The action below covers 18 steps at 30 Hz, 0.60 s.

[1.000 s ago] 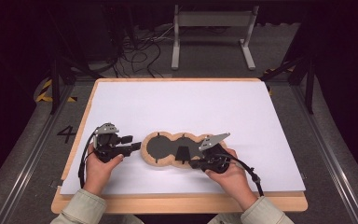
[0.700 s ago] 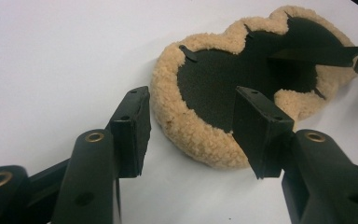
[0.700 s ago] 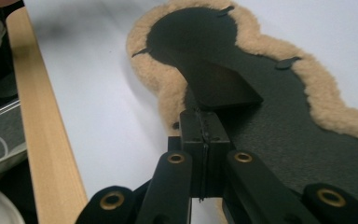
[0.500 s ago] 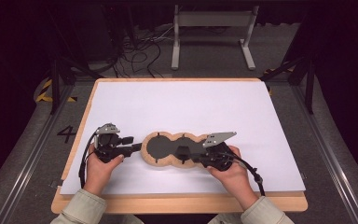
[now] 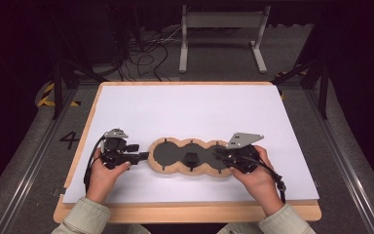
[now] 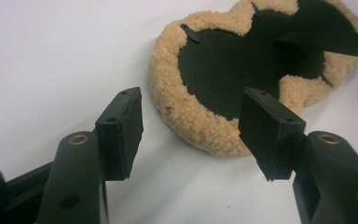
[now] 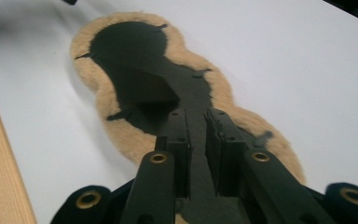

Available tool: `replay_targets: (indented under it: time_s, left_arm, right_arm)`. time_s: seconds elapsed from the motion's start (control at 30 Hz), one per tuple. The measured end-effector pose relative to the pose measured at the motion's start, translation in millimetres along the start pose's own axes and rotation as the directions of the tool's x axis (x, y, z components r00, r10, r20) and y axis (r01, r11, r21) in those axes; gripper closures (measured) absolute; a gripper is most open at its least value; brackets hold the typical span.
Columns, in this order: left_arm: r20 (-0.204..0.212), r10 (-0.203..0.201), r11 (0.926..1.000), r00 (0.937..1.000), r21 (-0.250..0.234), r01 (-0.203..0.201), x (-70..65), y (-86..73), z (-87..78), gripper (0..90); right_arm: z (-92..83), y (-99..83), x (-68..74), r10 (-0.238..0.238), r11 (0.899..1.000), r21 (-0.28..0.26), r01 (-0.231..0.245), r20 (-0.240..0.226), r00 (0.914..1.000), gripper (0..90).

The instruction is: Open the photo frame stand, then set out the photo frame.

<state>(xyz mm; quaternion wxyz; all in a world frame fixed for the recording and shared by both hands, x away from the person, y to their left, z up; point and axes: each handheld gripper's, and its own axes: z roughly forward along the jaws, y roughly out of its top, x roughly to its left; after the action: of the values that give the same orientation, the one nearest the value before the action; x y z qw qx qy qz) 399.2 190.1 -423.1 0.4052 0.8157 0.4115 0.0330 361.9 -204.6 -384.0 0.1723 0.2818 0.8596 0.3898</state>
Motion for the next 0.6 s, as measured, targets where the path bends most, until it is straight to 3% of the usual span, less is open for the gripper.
replay_targets:
  time_s: [0.1,0.17,0.4,0.6]
  left_arm:
    - [-0.019,0.005,1.0000,0.9998,0.005,-0.005,-2.3,0.1,-0.4,41.9]
    - [-0.023,0.011,0.9999,0.9997,0.010,-0.010,-3.4,0.4,-1.0,42.5]
    - [-0.013,0.000,0.9999,0.9999,0.011,0.001,-4.0,1.0,0.1,44.0]
    - [-0.008,-0.014,0.9995,0.9999,0.029,0.014,-2.0,1.1,1.3,44.7]
  right_arm:
    - [-7.4,-0.6,-8.9,0.050,0.999,0.004,-0.050,-0.001,0.9988,75.7]
    - [-11.2,-1.1,-13.4,0.079,0.997,0.010,-0.079,0.019,0.9967,68.5]
    - [-16.3,-4.3,-22.5,0.122,0.992,0.032,-0.123,0.048,0.9914,57.0]
    - [-16.6,-8.3,-31.1,0.181,0.981,0.059,-0.184,0.050,0.9821,47.2]
